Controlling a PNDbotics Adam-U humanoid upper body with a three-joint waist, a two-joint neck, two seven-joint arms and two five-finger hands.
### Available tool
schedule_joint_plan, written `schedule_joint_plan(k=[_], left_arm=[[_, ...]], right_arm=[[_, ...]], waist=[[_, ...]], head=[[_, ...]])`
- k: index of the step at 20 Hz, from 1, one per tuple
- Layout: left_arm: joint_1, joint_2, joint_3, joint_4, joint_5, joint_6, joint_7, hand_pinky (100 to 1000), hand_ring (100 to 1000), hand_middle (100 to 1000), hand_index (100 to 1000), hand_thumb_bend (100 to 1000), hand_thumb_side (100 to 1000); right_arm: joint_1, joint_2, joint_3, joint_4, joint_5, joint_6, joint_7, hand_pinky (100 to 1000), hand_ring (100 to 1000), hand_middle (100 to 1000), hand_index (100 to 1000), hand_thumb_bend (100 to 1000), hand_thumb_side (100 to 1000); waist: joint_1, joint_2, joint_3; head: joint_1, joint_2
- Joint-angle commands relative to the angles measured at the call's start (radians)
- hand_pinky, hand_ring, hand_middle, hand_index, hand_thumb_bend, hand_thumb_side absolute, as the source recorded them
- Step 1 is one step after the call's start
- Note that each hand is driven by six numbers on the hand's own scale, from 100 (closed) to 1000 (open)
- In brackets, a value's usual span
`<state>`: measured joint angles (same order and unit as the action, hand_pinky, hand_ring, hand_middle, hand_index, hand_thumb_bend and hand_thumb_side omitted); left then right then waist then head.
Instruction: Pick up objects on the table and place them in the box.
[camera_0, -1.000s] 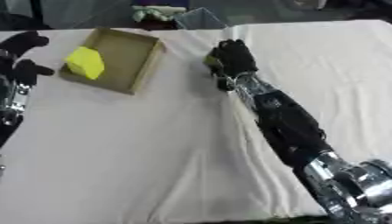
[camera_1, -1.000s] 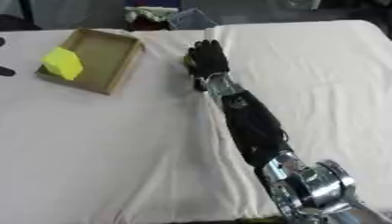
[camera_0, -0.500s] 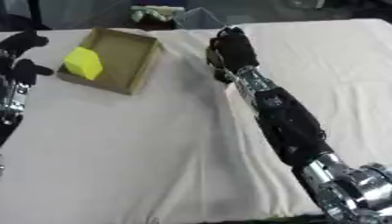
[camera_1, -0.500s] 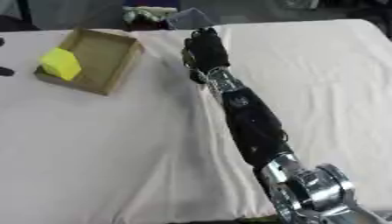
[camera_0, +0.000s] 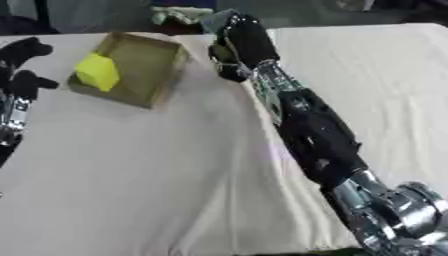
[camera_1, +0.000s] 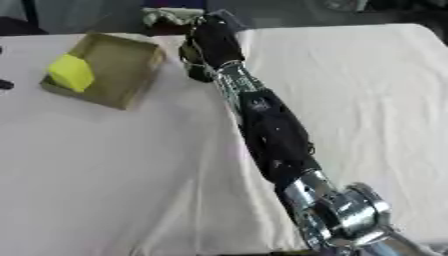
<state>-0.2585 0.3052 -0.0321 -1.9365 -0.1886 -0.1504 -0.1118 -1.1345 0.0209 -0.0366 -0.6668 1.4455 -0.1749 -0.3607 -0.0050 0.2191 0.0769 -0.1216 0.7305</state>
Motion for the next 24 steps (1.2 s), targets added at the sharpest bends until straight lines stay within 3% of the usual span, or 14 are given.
schedule_joint_plan(k=[1,16,20,24], left_arm=[[-0.019,0.005,-0.004,-0.023,0.002,-0.002,-0.008,675,939,790,907,164,828],[-0.056,-0.009,-0.022,-0.032,0.021,-0.009,-0.026,676,938,788,908,165,822],[-0.059,-0.011,-0.022,-0.033,0.023,-0.01,-0.026,676,938,788,908,163,824],[-0.059,-0.012,-0.022,-0.033,0.024,-0.01,-0.025,676,938,788,908,161,826]], right_arm=[[-0.039,0.007,0.021,-0.04,-0.052,-0.016,0.022,758,706,213,367,100,232],[-0.02,0.107,0.04,-0.085,-0.051,-0.043,0.073,773,725,269,433,100,235],[-0.008,0.12,0.044,-0.084,-0.031,-0.048,0.081,792,770,467,613,100,208],[-0.005,0.125,0.054,-0.078,0.007,-0.066,0.109,864,891,818,910,100,199]], waist=[[0.003,-0.011,0.013],[0.004,0.013,0.116],[0.005,0.016,0.126],[0.004,0.016,0.129]], head=[[-0.021,-0.02],[-0.084,-0.053],[-0.088,-0.058],[-0.088,-0.062]])
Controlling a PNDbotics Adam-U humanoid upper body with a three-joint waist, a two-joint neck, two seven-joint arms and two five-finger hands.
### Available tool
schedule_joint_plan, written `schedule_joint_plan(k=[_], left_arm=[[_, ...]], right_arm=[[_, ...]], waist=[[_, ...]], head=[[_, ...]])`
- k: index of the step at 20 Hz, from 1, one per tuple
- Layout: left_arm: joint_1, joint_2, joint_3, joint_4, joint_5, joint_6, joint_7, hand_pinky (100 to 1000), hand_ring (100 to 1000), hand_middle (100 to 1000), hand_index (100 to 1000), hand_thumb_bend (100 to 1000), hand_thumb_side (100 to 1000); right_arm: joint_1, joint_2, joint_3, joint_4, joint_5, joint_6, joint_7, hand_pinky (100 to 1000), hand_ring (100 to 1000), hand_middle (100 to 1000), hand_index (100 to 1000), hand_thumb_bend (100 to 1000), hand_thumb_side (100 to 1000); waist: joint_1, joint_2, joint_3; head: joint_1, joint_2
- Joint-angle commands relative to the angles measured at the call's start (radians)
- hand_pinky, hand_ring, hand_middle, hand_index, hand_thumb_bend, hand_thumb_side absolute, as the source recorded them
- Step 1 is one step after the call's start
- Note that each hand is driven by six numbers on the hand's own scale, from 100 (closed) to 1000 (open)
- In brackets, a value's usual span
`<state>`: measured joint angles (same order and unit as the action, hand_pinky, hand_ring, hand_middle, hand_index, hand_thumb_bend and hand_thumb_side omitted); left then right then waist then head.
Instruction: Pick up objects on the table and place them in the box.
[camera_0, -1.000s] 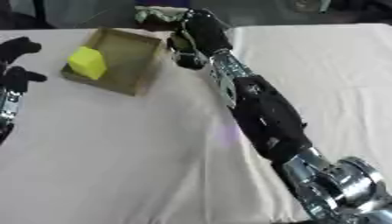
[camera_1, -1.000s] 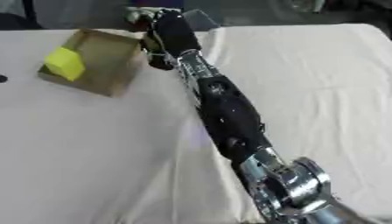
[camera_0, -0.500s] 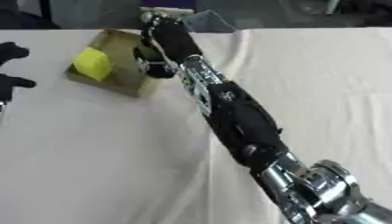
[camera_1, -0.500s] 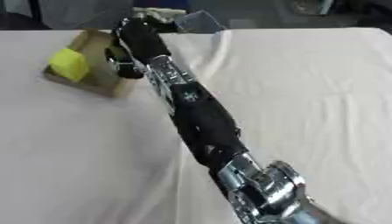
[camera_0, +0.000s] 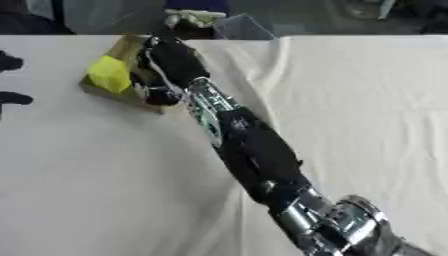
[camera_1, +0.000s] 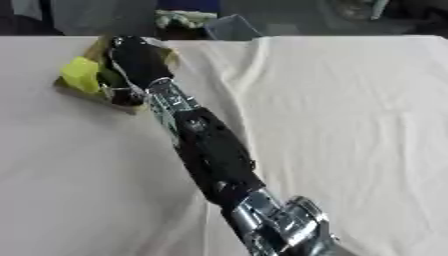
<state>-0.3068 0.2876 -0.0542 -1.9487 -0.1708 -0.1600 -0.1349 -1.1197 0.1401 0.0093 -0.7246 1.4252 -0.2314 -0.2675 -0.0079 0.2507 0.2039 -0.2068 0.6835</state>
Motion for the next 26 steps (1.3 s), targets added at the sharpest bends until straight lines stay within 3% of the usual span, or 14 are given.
schedule_joint_plan(k=[1,4,7,8,9,16,19,26], left_arm=[[-0.011,0.006,0.0,-0.02,0.006,-0.001,-0.002,676,938,788,908,161,826],[-0.01,0.006,0.0,-0.02,0.006,-0.001,-0.002,676,938,787,908,158,830],[-0.01,0.005,-0.001,-0.019,0.006,0.0,-0.001,676,938,786,908,157,832],[-0.01,0.005,-0.001,-0.019,0.007,0.0,-0.001,676,938,786,908,156,833],[-0.01,0.005,-0.001,-0.019,0.007,0.0,-0.001,676,938,786,908,156,834],[-0.015,0.002,-0.007,-0.019,0.013,0.0,-0.001,671,933,781,907,153,839],[-0.018,0.0,-0.011,-0.019,0.017,-0.001,-0.004,670,932,780,907,153,842],[-0.022,-0.003,-0.014,-0.018,0.019,0.001,-0.008,668,932,779,907,146,855]], right_arm=[[-0.02,0.006,0.01,-0.019,0.041,-0.014,0.025,876,914,866,946,100,200],[-0.02,0.006,0.007,-0.027,0.069,-0.024,0.028,913,975,961,1000,100,199],[-0.023,0.006,0.004,-0.038,0.071,-0.036,0.002,927,995,982,1000,100,198],[-0.024,0.006,0.004,-0.042,0.067,-0.04,-0.009,931,1000,987,1000,100,285],[-0.026,0.006,0.004,-0.046,0.063,-0.042,-0.02,931,1000,983,1000,100,199],[-0.047,-0.009,-0.009,-0.045,0.049,-0.025,-0.061,954,1000,982,1000,100,200],[-0.055,-0.021,-0.023,-0.031,0.045,-0.013,-0.049,1000,1000,988,1000,100,198],[-0.049,-0.035,-0.042,-0.006,0.042,0.006,0.004,1000,1000,1000,1000,100,199]], waist=[[0.007,-0.015,0.003],[0.007,-0.015,0.004],[0.006,-0.015,0.005],[0.006,-0.015,0.006],[0.006,-0.015,0.007],[-0.003,-0.015,0.035],[-0.008,-0.014,0.051],[-0.017,-0.006,0.081]], head=[[-0.002,-0.015],[-0.003,-0.016],[-0.002,-0.017],[-0.001,-0.018],[-0.001,-0.019],[-0.017,-0.028],[-0.029,-0.036],[-0.062,-0.052]])
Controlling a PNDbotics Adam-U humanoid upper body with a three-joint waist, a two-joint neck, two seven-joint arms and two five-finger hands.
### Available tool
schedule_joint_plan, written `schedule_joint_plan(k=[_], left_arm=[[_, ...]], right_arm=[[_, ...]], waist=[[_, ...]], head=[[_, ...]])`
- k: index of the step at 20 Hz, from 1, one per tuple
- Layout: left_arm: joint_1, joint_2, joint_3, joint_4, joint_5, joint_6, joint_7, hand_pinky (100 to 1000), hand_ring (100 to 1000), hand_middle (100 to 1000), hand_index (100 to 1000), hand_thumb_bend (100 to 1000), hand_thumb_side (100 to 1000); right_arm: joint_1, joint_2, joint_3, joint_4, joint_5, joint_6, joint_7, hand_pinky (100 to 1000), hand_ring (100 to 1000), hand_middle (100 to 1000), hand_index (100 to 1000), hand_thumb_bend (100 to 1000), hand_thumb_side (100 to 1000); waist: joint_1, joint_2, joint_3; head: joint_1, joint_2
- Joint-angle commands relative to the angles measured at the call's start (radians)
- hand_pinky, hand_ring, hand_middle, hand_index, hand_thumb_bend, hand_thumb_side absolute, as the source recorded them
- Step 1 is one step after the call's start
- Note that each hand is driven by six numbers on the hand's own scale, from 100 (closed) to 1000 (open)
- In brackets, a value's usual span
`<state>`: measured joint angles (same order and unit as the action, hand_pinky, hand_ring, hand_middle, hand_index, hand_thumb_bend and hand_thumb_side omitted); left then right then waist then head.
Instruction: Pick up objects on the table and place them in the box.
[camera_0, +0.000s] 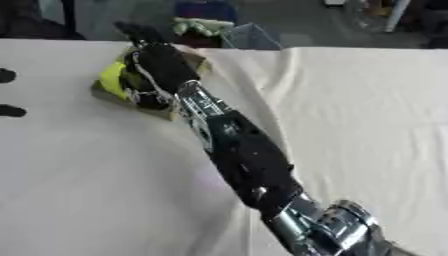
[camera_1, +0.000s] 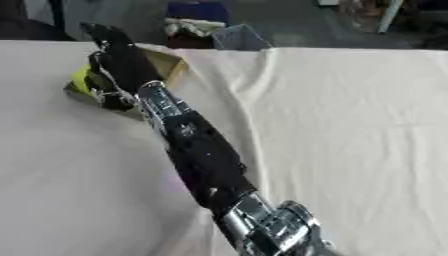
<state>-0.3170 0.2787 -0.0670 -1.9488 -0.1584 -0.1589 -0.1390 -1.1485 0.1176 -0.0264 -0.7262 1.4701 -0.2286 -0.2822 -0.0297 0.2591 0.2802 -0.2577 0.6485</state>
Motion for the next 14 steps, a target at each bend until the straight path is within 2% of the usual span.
schedule_joint_plan(k=[1,7,14], left_arm=[[-0.012,0.005,-0.002,-0.017,0.006,0.0,-0.004,668,932,779,907,145,857],[-0.015,0.003,-0.003,-0.017,0.006,0.001,-0.006,667,933,779,908,144,861],[-0.016,0.003,-0.003,-0.018,0.007,0.001,-0.007,667,933,778,907,144,862]], right_arm=[[-0.016,-0.012,-0.007,-0.001,-0.001,0.003,0.027,1000,1000,1000,1000,100,199],[-0.006,-0.013,-0.015,0.015,-0.007,-0.011,0.104,1000,1000,1000,1000,100,201],[-0.003,-0.013,-0.014,0.005,-0.015,-0.012,0.123,1000,1000,1000,1000,100,201]], waist=[[0.004,-0.013,0.007],[-0.001,-0.008,0.02],[-0.003,-0.007,0.023]], head=[[-0.014,-0.019],[-0.02,-0.027],[-0.017,-0.028]])
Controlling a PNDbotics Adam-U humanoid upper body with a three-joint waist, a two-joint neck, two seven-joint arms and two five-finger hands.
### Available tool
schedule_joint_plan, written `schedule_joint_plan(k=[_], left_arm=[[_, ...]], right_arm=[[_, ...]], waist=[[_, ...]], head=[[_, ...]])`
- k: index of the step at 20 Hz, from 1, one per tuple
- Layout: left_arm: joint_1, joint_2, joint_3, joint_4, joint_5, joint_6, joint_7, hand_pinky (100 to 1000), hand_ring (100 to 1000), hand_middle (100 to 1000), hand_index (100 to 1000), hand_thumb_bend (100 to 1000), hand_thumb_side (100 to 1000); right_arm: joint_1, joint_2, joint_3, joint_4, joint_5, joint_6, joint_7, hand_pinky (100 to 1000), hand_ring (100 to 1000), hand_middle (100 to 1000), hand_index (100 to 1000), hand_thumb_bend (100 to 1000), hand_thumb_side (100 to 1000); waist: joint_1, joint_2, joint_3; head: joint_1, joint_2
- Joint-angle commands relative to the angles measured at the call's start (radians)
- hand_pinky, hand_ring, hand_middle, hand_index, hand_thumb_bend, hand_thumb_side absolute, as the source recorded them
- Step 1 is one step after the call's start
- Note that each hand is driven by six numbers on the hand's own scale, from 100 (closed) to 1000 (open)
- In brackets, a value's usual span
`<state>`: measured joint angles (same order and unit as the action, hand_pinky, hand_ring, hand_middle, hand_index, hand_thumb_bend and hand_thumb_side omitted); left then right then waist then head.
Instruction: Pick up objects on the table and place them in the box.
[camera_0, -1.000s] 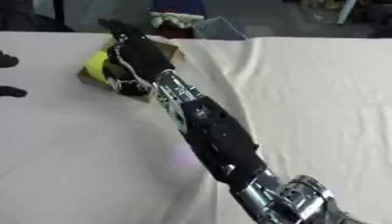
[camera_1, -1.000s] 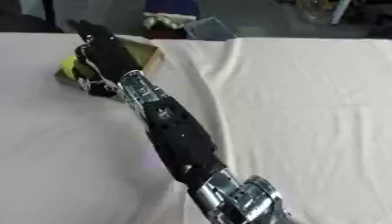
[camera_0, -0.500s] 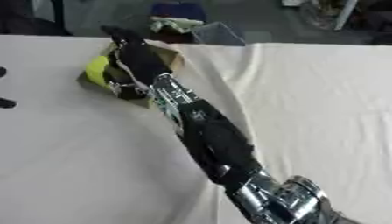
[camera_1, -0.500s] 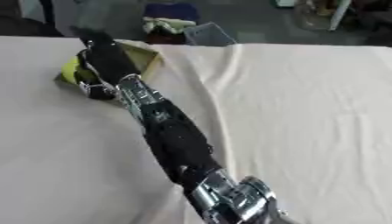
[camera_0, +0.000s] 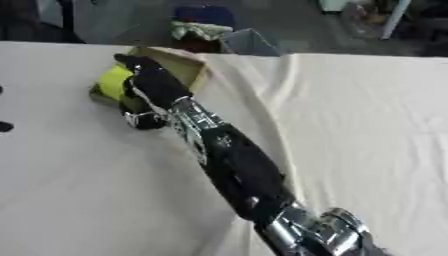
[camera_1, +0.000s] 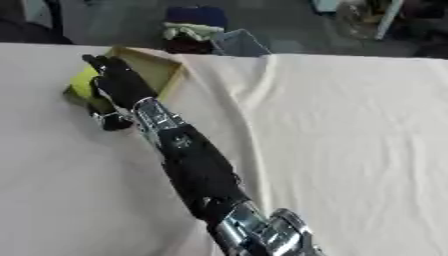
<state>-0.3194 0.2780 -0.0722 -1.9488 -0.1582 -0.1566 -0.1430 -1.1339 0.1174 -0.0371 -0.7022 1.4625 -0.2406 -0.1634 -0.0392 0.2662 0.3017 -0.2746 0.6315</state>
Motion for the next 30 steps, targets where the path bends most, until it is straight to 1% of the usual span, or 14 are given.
schedule_joint_plan(k=[1,9,16,20,22,27,30], left_arm=[[-0.014,0.004,0.002,-0.018,0.007,-0.001,-0.003,667,933,778,907,144,862],[-0.012,0.005,0.003,-0.018,0.007,0.0,-0.002,667,933,778,907,143,865],[-0.01,0.008,0.005,-0.017,0.006,0.0,0.002,667,933,777,907,142,867],[-0.009,0.01,0.005,-0.018,0.006,0.0,0.004,667,933,777,908,141,868],[-0.009,0.011,0.006,-0.018,0.005,0.0,0.004,668,933,777,907,140,868],[-0.008,0.011,0.006,-0.017,0.004,0.0,0.004,670,932,776,907,140,869],[-0.008,0.011,0.007,-0.017,0.004,0.0,0.005,670,932,776,907,141,868]], right_arm=[[-0.018,-0.013,-0.003,-0.02,-0.007,0.001,0.004,1000,1000,1000,1000,100,201],[-0.023,-0.022,-0.005,-0.033,-0.009,0.024,-0.03,1000,1000,994,1000,100,199],[-0.051,-0.057,-0.012,-0.055,-0.055,0.046,-0.06,1000,1000,980,1000,100,198],[-0.062,-0.079,-0.025,-0.049,-0.064,0.082,-0.065,1000,1000,977,1000,100,199],[-0.062,-0.085,-0.028,-0.045,-0.066,0.092,-0.064,1000,1000,976,1000,100,199],[-0.062,-0.085,-0.032,-0.044,-0.068,0.102,-0.06,1000,1000,975,1000,100,199],[-0.064,-0.088,-0.032,-0.049,-0.07,0.1,-0.058,1000,1000,975,1000,100,198]], waist=[[0.006,-0.014,0.002],[0.006,-0.016,-0.003],[0.006,-0.019,-0.01],[0.007,-0.02,-0.012],[0.007,-0.02,-0.014],[0.01,-0.02,-0.017],[0.01,-0.02,-0.022]], head=[[0.0,-0.011],[-0.002,-0.01],[-0.007,-0.013],[-0.005,-0.015],[-0.003,-0.017],[0.001,-0.016],[0.004,-0.017]])
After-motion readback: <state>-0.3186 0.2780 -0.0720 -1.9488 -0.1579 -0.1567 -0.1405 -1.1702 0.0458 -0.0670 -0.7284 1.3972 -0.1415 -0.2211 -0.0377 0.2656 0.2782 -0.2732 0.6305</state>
